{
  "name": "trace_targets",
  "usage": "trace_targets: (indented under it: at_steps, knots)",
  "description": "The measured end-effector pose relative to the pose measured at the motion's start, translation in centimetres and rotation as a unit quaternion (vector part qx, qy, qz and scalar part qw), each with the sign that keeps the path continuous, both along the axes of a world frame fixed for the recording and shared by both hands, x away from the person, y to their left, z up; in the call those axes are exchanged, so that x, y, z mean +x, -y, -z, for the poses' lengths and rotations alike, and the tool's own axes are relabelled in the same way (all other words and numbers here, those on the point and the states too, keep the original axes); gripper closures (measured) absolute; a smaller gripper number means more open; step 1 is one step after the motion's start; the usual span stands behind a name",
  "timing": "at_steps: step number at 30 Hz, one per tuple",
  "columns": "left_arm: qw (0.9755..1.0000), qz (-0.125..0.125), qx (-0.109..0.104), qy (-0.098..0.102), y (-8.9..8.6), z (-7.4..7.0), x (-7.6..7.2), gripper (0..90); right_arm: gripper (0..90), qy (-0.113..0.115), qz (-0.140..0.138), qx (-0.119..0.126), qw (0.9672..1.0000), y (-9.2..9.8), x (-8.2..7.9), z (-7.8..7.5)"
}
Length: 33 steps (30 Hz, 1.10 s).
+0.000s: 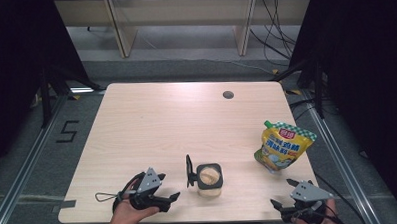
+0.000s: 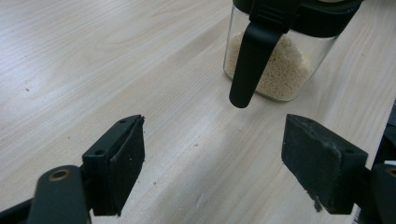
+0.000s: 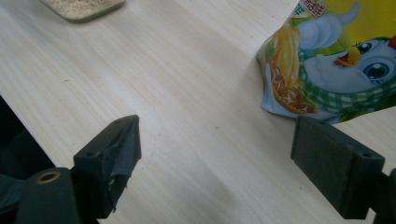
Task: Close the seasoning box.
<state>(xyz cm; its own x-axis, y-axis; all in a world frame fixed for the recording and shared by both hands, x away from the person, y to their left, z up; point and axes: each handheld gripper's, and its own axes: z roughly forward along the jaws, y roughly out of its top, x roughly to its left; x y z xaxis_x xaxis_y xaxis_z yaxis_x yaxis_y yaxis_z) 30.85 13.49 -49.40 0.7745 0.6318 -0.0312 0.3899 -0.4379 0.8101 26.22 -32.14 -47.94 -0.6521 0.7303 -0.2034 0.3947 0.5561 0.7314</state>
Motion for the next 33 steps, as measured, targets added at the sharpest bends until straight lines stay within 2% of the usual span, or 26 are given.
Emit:
trace_targets:
  at_steps: [2,3,4,5,6,7,9,10,11,13,14,16,18,19,20,21,24,27,29,30,33]
  knots:
    - [1.0000,0.005,0.001,0.006,-0.1,-0.1,0.2,21.2,17.4,0.002,-0.001,-0.002,1.0000,0.0,-0.1,-0.1]
    - [0.9999,-0.005,-0.015,0.000,0.1,0.0,0.1,22.0,17.5,0.009,-0.004,-0.008,0.9999,0.0,-0.1,-0.1]
    - [0.9999,-0.005,-0.016,0.000,0.0,-0.2,0.1,25.5,17.4,0.011,-0.003,-0.010,0.9999,0.1,-0.1,-0.1]
    - [0.9999,0.000,-0.007,0.008,-0.2,-0.3,0.2,29.2,17.1,0.016,-0.007,-0.009,0.9998,0.1,0.0,-0.1]
    - [0.9998,0.000,-0.016,0.010,-0.2,-0.3,0.2,31.3,16.9,0.011,0.000,-0.004,0.9999,0.2,-0.1,-0.2]
    - [0.9997,-0.004,-0.023,0.004,-0.2,-0.4,0.1,36.0,17.0,0.005,0.008,0.002,1.0000,0.1,-0.3,-0.2]
    - [0.9995,-0.003,-0.032,0.001,-0.2,-0.5,0.1,44.4,17.0,0.011,0.003,-0.001,0.9999,0.1,-0.2,-0.1]
    - [0.9997,0.004,-0.023,0.010,-0.3,-0.8,0.1,49.7,17.1,0.013,-0.002,-0.007,0.9999,0.1,-0.1,-0.1]
    - [0.9996,0.003,-0.026,0.012,-0.3,-0.9,0.1,58.7,17.4,0.012,-0.003,-0.008,0.9999,0.1,-0.1,-0.1]
    - [0.9992,-0.002,-0.035,0.016,-0.2,-1.4,0.0,69.5,17.4,0.012,-0.004,-0.008,0.9999,0.0,-0.1,-0.1]
    - [0.9990,0.000,-0.037,0.025,-0.2,-1.6,0.0,74.9,17.6,0.011,-0.006,-0.007,0.9999,-0.1,-0.1,-0.2]
    - [0.9989,0.006,-0.028,0.037,0.0,-2.2,-0.2,83.1,17.7,0.011,-0.007,-0.007,0.9999,-0.1,0.0,-0.1]
    - [0.9984,0.010,-0.032,0.046,0.3,-2.9,-0.6,87.8,18.0,0.012,-0.008,-0.017,0.9998,0.0,0.0,0.0]
    - [0.9980,0.022,-0.023,0.055,0.3,-3.2,-0.5,89.0,18.1,0.008,-0.001,-0.010,0.9999,-0.2,-0.1,0.2]
    - [0.9981,0.017,-0.026,0.054,0.4,-3.4,-0.4,89.1,18.2,0.011,-0.005,-0.014,0.9998,-0.1,0.0,0.1]
    - [0.9977,0.025,-0.031,0.055,0.5,-3.6,-0.2,89.2,18.3,0.011,-0.008,-0.016,0.9998,0.0,0.1,0.1]
    - [0.9979,0.022,-0.035,0.051,0.7,-3.9,-0.2,89.2,18.4,0.008,-0.006,-0.013,0.9999,-0.1,0.0,0.1]
    - [0.9976,0.032,-0.034,0.050,1.2,-4.2,-0.2,89.2,18.5,0.010,-0.010,-0.017,0.9998,0.0,0.1,0.2]
    - [0.9968,0.037,-0.048,0.053,1.6,-4.5,-0.2,89.2,18.7,0.010,-0.010,-0.017,0.9998,0.0,0.1,0.2]
    - [0.9963,0.042,-0.045,0.061,1.8,-4.6,-0.2,89.1,18.8,0.010,-0.007,-0.016,0.9998,0.0,0.1,0.2]
    - [0.9960,0.048,-0.038,0.065,2.3,-5.0,-0.3,89.1,18.9,0.011,-0.007,-0.016,0.9998,0.0,0.1,0.1]
